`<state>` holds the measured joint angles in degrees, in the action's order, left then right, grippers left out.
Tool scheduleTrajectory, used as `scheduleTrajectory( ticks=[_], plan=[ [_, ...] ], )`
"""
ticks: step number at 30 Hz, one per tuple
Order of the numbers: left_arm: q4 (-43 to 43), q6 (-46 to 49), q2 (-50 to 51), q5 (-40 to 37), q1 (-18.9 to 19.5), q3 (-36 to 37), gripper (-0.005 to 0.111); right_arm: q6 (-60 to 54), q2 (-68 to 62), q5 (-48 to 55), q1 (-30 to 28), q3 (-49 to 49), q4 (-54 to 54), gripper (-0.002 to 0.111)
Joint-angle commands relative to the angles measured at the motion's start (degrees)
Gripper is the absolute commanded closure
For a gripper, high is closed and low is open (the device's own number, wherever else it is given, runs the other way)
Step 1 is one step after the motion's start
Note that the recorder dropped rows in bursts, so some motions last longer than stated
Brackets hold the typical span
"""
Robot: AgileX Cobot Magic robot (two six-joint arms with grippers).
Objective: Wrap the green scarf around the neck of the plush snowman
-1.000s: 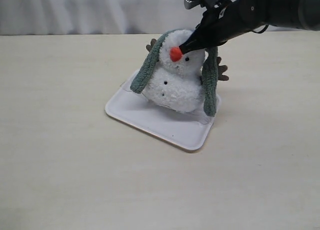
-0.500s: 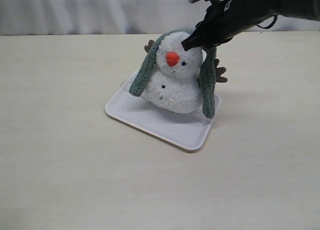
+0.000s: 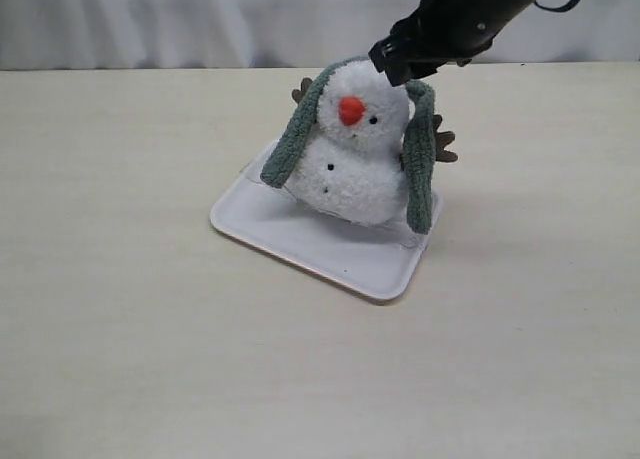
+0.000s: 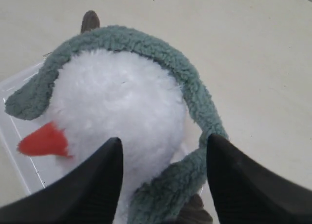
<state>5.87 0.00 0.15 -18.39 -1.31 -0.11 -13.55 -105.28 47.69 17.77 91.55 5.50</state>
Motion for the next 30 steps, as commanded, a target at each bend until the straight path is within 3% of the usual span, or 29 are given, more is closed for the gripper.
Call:
scheduleTrajectory(
  ticks=[1,6,13,19,23,30],
  plan=[
    [0.1,0.0,-0.1,0.7,0.2,0.1,0.107,2.5,3.5,5.7,-0.3,2.4,0.0,0.059],
    [0.1,0.0,-0.1,0.7,0.2,0.1,0.107,3.4,6.4,12.0,-0.3,-0.2,-0.4,0.078],
    [0.1,0.0,-0.1,0.7,0.2,0.1,0.107,5.4,6.9,5.1,-0.3,-14.6,-0.4,0.057],
    [0.1,0.0,-0.1,0.7,0.2,0.1,0.107,4.0,6.9,-10.7,-0.3,-21.5,-0.1,0.059],
    [0.1,0.0,-0.1,0.7,0.2,0.1,0.107,-0.4,6.9,-14.0,-0.3,-21.7,3.1,0.068],
    [0.1,0.0,-0.1,0.7,0.2,0.1,0.107,-1.8,4.5,-16.7,-0.4,-21.6,5.4,0.069]
  ],
)
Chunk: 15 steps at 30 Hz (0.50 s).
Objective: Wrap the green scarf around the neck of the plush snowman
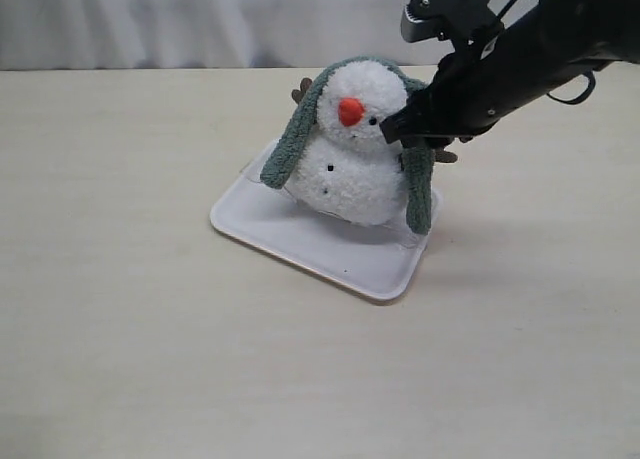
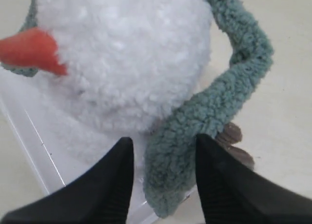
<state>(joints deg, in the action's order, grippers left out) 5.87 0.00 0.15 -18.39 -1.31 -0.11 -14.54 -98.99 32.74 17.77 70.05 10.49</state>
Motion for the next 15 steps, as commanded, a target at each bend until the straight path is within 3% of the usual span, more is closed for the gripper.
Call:
scheduleTrajectory(
  ticks=[1,15],
  plan=[
    [0.1,0.0,-0.1,0.7,0.2,0.1,0.107,-0.8,-2.3,-2.0,-0.4,-0.1,0.4,0.069],
    [0.1,0.0,-0.1,0.7,0.2,0.1,0.107,-6.2,-3.0,1.5,-0.3,-0.1,6.8,0.069]
  ],
)
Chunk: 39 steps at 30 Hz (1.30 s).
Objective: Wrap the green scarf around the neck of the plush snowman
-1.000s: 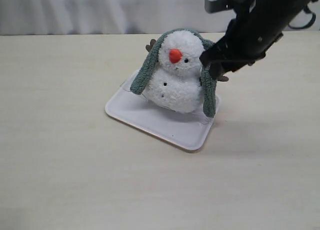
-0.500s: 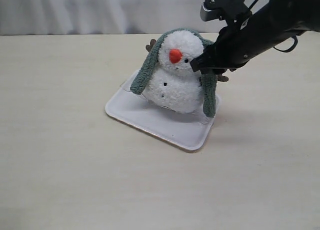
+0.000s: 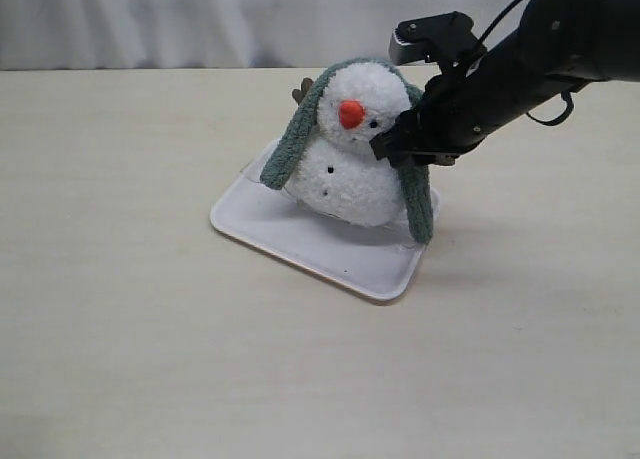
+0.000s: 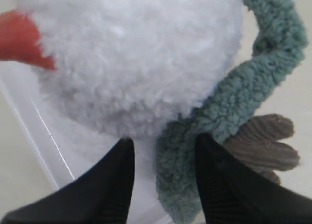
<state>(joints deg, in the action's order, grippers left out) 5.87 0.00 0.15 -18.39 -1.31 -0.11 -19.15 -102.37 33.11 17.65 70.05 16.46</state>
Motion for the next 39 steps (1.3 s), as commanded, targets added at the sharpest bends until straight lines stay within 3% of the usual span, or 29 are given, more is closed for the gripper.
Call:
scheduleTrajectory(
  ticks=[1,8,13,19,24,26,31,39],
  plan=[
    [0.1,0.0,-0.1,0.7,0.2,0.1,0.107,-1.6,0.7,1.2,-0.2,-0.1,0.8,0.069],
    [0.1,0.0,-0.1,0.7,0.2,0.1,0.107,-1.5,5.2,3.3,-0.2,-0.1,0.4,0.069],
    [0.1,0.0,-0.1,0.7,0.2,0.1,0.107,6.2,2.8,4.9,-0.2,-2.2,-8.7,0.068],
    [0.1,0.0,-0.1,0.7,0.2,0.1,0.107,5.7,-2.5,2.9,-0.2,-2.8,-8.3,0.068],
    [0.1,0.0,-0.1,0.7,0.2,0.1,0.107,-1.6,-3.8,1.1,-0.2,-2.8,-0.8,0.070],
    [0.1,0.0,-0.1,0.7,0.2,0.1,0.107,-1.6,-3.8,1.1,-0.2,-2.8,-0.6,0.074],
    [0.1,0.0,-0.1,0.7,0.2,0.1,0.107,-2.7,-3.8,3.2,-0.2,-2.8,-0.5,0.104],
    [0.1,0.0,-0.1,0.7,0.2,0.1,0.107,-9.4,-0.9,12.3,-0.2,-3.2,10.3,0.104]
  ],
)
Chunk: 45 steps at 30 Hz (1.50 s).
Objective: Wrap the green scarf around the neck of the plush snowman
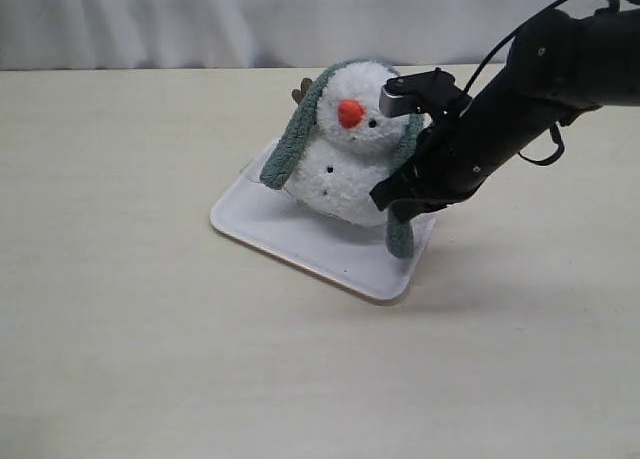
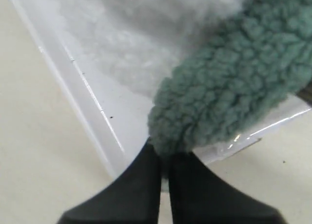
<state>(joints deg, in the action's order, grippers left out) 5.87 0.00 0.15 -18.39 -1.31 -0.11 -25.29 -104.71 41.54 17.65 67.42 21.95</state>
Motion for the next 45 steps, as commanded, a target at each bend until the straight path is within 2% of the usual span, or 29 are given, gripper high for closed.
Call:
scheduleTrajectory(
  ticks=[1,4,8,10,11,14,16,19,28,30,33,35,38,41,45],
  plan=[
    [0.1,0.0,-0.1,0.7,0.2,0.1,0.107,-3.9,1.5,3.7,-0.2,-1.1,5.8,0.104],
    [0.1,0.0,-0.1,0.7,0.2,0.1,0.107,-4.8,1.5,-1.5,-0.2,-5.5,7.2,0.104],
    [0.1,0.0,-0.1,0.7,0.2,0.1,0.107,-6.0,1.8,-4.0,-0.2,-5.8,7.8,0.103],
    [0.1,0.0,-0.1,0.7,0.2,0.1,0.107,-7.3,2.3,-4.0,-0.2,-5.4,7.3,0.091],
    [0.1,0.0,-0.1,0.7,0.2,0.1,0.107,-7.3,3.0,-3.8,-0.2,-4.9,7.3,0.079],
    [0.1,0.0,-0.1,0.7,0.2,0.1,0.107,-5.4,4.8,-2.3,-0.2,-3.8,7.3,0.059],
    [0.1,0.0,-0.1,0.7,0.2,0.1,0.107,-3.8,6.5,1.1,-0.2,-2.7,7.3,0.051],
    [0.1,0.0,-0.1,0.7,0.2,0.1,0.107,-2.0,8.7,8.2,-0.2,0.1,7.3,0.048],
    [0.1,0.0,-0.1,0.7,0.2,0.1,0.107,-0.4,14.2,23.2,-0.2,4.5,7.7,0.049],
    [0.1,0.0,-0.1,0.7,0.2,0.1,0.107,-1.0,15.0,22.5,-0.2,4.5,7.5,0.049],
    [0.1,0.0,-0.1,0.7,0.2,0.1,0.107,-1.3,15.8,15.4,-0.2,4.5,5.4,0.050],
    [0.1,0.0,-0.1,0.7,0.2,0.1,0.107,-0.3,15.8,8.5,-0.2,4.5,2.5,0.059],
    [0.1,0.0,-0.1,0.7,0.2,0.1,0.107,5.2,14.8,-1.0,-0.2,3.8,-2.2,0.082],
    [0.1,0.0,-0.1,0.7,0.2,0.1,0.107,4.7,12.4,-5.2,-0.2,4.0,-2.3,0.104],
    [0.1,0.0,-0.1,0.7,0.2,0.1,0.107,5.4,7.8,-5.7,-0.2,6.7,-5.9,0.104]
  ],
)
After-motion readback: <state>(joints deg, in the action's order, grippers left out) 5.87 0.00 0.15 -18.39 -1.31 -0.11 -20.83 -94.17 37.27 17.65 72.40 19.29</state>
